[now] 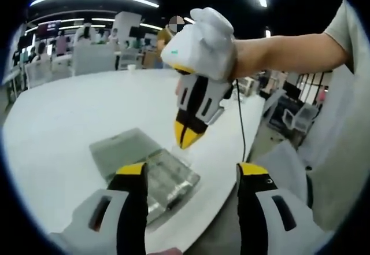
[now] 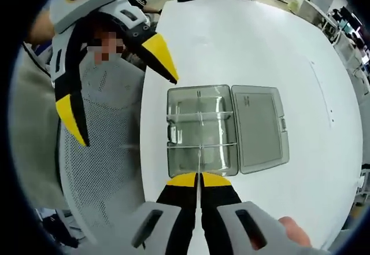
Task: Insert the divider into the dual guide fixture by aligning both edges with the guide slots and pushing it downward to the bottom, including one-sided entry, uneven engagement, binding, and posture correction.
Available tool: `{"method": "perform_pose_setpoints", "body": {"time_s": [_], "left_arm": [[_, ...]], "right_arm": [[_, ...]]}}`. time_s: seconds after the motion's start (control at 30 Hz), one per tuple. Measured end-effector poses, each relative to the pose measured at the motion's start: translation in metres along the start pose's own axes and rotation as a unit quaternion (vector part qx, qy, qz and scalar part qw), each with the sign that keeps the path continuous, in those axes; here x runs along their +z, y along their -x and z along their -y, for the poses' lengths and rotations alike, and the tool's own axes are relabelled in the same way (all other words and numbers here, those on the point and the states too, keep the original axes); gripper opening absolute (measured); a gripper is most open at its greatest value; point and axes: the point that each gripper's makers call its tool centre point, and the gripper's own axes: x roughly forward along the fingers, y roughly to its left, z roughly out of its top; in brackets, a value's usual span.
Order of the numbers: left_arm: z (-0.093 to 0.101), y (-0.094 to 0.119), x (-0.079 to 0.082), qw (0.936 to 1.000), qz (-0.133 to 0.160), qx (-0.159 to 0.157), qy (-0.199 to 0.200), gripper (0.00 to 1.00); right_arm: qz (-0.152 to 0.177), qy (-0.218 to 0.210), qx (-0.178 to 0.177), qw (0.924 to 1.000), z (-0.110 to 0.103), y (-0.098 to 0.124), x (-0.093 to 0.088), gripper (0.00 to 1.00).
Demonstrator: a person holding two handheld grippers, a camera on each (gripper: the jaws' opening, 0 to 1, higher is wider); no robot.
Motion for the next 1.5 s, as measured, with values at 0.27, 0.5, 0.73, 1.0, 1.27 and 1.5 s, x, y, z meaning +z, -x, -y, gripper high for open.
{"method": "perform_pose_setpoints", "body": {"time_s": [0.27,0.5,0.73,1.0,1.27,1.5], "left_arm": [[-0.002,-0.001,-0.004,1.0,-0.009,0.0,0.004,0.64],[-0.004,-0.001,-0.007,0.9999,-0.014,0.0,0.007,0.65],[-0.004,0.0,-0.01,0.9998,-0.018,0.0,0.011,0.65],[-0.005,0.001,-0.011,0.9997,-0.018,0.001,0.014,0.65],[-0.007,0.001,-0.011,0.9997,-0.019,0.003,0.016,0.65],[-0.009,0.001,-0.012,0.9997,-0.018,0.004,0.018,0.64]], "right_arm": [[-0.007,0.0,0.0,1.0,0.001,-0.005,-0.003,0.0],[-0.01,0.002,-0.001,0.9999,0.0,-0.008,-0.002,0.0],[-0.012,0.004,-0.001,0.9999,0.002,-0.011,-0.001,0.0],[-0.017,0.007,0.002,0.9998,0.003,-0.016,-0.001,0.0],[-0.017,0.008,0.005,0.9998,0.004,-0.018,-0.001,0.0],[-0.02,0.011,0.005,0.9997,0.003,-0.019,-0.002,0.0]]}}
